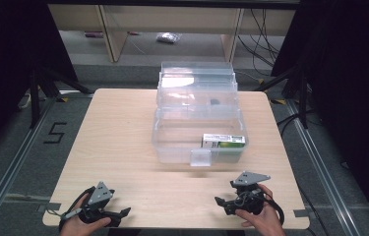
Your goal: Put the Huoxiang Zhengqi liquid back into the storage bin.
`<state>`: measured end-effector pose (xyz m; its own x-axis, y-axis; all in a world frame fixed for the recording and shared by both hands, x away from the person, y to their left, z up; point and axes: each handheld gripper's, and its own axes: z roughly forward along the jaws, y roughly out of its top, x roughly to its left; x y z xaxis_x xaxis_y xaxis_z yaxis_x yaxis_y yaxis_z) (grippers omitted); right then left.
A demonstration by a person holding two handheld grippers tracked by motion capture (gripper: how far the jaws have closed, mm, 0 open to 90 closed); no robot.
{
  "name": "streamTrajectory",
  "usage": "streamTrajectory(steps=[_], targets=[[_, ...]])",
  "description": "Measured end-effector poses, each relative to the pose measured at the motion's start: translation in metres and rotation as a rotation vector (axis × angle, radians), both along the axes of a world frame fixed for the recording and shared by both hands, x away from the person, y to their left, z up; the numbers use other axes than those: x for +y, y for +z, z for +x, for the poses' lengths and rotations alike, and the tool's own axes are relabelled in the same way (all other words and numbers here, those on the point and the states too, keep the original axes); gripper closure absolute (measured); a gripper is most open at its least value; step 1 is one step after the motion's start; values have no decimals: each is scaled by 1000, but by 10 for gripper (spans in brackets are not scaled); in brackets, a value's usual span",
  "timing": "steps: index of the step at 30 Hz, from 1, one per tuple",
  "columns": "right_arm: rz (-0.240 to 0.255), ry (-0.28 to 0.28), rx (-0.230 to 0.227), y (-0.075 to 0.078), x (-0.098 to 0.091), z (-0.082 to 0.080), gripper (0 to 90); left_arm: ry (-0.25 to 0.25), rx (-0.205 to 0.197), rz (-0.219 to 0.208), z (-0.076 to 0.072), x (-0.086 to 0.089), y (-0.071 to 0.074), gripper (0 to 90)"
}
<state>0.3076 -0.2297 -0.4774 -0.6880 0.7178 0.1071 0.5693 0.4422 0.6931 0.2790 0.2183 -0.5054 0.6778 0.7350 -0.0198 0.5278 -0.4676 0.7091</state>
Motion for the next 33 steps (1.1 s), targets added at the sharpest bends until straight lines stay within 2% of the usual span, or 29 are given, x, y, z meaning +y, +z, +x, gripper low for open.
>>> streamTrajectory(steps=[3,4,5,6,7,8,10,11,12,13,18,19,20,23,25,26,27,30,31,32,33], targets=[[11,-22,25,1,-8,-6,183,-7,0,6,0,0,0,152],[7,-11,10,0,-11,-5,175,-8,1,3,0,0,0,152],[13,-46,34,0,-12,-9,169,-16,4,4,0,0,0,152],[11,-50,24,-1,-14,-10,169,-14,3,3,0,0,0,152],[-6,-28,-4,-2,-18,-8,167,-12,5,3,1,0,-1,152],[-10,-47,11,-1,-21,-10,166,-7,10,-3,0,0,-1,152],[-21,-55,9,-1,-24,-11,166,-9,8,-3,0,0,-1,152],[-26,-56,10,-2,-25,-12,166,-11,7,0,0,0,-1,152],[-14,-77,32,-2,-24,-14,166,-15,5,1,0,0,0,152],[-18,-75,40,-1,-25,-14,166,-16,5,0,0,0,0,152],[-30,-72,14,-2,-29,-15,166,-16,1,-1,0,0,0,152],[-41,-76,19,-3,-29,-15,166,-19,5,1,0,0,0,152],[-31,-96,34,-4,-28,-16,166,-16,7,-1,0,-1,0,152],[-46,-83,23,-4,-31,-16,167,-17,6,-6,0,-1,-1,152],[-28,-109,35,-4,-31,-18,167,-11,6,-8,0,0,-1,152],[-35,-108,43,-3,-32,-18,167,-17,10,-6,0,0,-1,152],[-42,-99,28,-5,-33,-18,167,-16,11,-8,0,0,-1,152],[-59,-94,47,-5,-34,-18,167,-11,9,-11,0,-1,-1,152],[-47,-119,77,-4,-32,-20,167,-18,10,-11,0,-1,-1,152],[-70,-91,40,-5,-34,-18,167,-17,11,-9,0,-1,-1,152],[-57,-106,62,-5,-34,-19,167,-17,12,-11,0,-1,-1,152]])
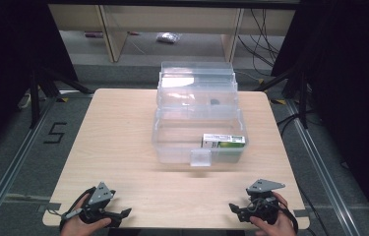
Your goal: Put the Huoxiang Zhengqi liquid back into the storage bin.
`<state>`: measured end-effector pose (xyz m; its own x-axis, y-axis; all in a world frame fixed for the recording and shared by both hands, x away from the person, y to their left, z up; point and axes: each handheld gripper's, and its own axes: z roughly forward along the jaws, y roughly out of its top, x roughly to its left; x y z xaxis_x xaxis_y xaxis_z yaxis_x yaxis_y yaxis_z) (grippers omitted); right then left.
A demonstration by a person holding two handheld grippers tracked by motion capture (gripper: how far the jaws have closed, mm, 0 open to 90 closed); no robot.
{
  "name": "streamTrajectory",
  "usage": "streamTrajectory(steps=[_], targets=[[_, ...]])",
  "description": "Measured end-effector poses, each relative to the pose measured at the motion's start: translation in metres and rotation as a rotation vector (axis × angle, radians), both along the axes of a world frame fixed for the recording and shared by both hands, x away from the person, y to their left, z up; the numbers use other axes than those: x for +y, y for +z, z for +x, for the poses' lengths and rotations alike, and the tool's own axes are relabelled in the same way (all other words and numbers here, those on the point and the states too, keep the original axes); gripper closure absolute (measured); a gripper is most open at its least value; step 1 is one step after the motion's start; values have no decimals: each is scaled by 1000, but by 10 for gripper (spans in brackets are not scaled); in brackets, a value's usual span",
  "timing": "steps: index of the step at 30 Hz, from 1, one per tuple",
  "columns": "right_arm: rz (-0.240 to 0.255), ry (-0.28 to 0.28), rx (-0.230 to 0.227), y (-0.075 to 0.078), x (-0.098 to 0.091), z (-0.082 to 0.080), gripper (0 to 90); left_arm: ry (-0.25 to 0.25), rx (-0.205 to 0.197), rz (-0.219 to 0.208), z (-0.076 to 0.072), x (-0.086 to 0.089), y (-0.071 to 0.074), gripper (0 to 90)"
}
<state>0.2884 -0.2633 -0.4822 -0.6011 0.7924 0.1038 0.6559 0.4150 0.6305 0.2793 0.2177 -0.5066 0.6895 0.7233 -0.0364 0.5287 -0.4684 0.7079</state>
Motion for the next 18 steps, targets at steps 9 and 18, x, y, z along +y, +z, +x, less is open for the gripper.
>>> streamTrajectory(steps=[9,18], targets=[[-6,4,-8,-1,-2,1,167,0,0,0,0,0,0,152],[-14,10,-20,-1,-4,2,167,0,-2,2,0,0,0,152]])
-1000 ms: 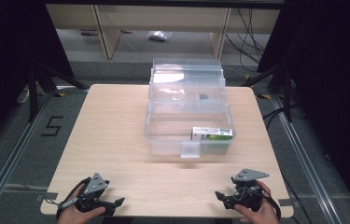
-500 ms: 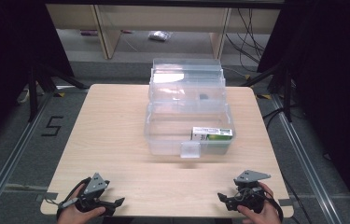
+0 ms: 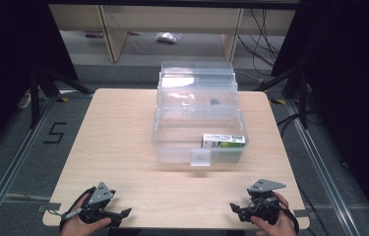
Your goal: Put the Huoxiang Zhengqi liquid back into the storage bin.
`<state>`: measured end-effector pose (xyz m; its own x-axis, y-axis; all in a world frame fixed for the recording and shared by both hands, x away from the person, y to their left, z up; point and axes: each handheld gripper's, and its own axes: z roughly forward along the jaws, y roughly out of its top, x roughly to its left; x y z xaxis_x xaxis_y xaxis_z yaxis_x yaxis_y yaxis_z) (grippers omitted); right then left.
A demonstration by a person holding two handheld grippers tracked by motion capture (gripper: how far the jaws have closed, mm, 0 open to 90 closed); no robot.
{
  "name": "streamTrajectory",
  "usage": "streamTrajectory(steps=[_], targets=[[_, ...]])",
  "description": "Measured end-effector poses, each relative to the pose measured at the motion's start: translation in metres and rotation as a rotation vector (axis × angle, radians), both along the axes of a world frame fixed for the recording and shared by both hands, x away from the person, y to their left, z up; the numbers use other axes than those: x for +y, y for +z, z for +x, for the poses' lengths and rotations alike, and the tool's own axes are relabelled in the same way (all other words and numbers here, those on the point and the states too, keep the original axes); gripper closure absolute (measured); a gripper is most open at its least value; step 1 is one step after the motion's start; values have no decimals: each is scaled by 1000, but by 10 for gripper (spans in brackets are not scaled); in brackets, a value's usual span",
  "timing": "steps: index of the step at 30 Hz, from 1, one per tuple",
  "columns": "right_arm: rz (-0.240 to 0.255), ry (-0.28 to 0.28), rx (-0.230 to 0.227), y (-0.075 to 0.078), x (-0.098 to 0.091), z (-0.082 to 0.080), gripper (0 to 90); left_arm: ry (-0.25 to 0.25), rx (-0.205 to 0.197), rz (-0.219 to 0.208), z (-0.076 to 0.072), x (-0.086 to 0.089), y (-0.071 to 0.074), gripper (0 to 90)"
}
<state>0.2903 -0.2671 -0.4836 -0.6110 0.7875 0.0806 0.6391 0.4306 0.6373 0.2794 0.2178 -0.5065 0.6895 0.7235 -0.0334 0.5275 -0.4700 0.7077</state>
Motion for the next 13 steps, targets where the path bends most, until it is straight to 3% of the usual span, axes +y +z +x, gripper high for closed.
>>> streamTrajectory(steps=[13], targets=[[0,3,-10,0,0,0,167,4,4,-2,0,0,0,152]])
